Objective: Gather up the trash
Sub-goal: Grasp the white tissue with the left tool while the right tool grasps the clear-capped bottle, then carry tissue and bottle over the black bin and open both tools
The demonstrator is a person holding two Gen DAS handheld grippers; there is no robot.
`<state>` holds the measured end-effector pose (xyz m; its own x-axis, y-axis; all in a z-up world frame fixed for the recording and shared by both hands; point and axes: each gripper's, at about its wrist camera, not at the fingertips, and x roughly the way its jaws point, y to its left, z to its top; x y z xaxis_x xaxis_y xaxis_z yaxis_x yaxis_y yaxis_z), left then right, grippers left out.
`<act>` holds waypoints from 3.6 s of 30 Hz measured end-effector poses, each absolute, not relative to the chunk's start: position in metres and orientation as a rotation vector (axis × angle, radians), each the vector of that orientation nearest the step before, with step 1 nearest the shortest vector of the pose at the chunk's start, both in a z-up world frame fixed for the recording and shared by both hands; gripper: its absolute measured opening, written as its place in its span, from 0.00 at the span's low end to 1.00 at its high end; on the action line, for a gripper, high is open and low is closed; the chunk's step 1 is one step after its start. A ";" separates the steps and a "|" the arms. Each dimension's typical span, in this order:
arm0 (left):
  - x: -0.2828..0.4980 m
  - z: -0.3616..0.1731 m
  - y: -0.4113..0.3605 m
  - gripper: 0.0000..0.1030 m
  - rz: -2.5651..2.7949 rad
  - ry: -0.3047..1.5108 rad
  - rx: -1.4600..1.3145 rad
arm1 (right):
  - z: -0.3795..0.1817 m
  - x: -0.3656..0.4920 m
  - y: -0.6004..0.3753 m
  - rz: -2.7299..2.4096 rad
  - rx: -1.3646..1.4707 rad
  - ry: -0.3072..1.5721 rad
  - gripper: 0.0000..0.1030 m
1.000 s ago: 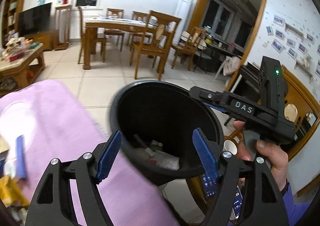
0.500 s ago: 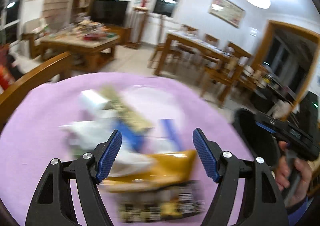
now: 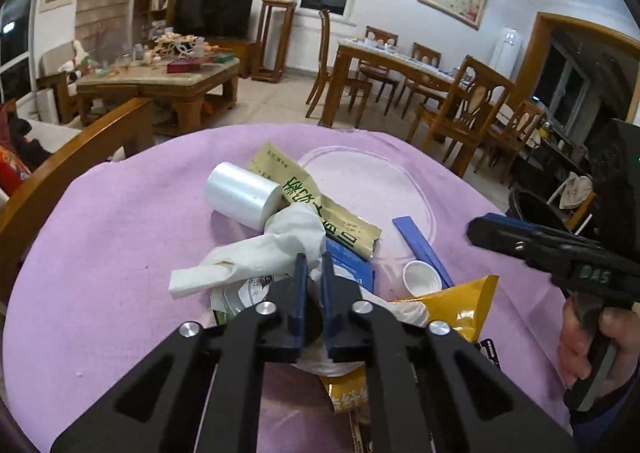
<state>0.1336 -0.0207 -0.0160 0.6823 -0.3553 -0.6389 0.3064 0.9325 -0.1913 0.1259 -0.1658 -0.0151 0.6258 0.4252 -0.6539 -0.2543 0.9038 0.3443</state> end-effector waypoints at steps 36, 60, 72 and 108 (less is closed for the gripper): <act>0.045 0.050 0.118 0.03 -0.288 0.471 -0.319 | -0.041 0.107 0.022 0.627 -0.231 0.950 0.55; 0.048 0.061 0.003 0.03 -0.460 0.502 -0.180 | 0.066 0.060 -0.163 0.512 0.204 0.649 0.54; 0.068 0.060 -0.134 0.03 -0.686 0.568 -0.128 | 0.058 0.025 -0.348 0.297 0.387 0.556 0.54; 0.093 -0.013 -0.353 0.07 -0.900 0.800 0.014 | -0.058 -0.018 -0.570 0.027 0.664 0.611 0.69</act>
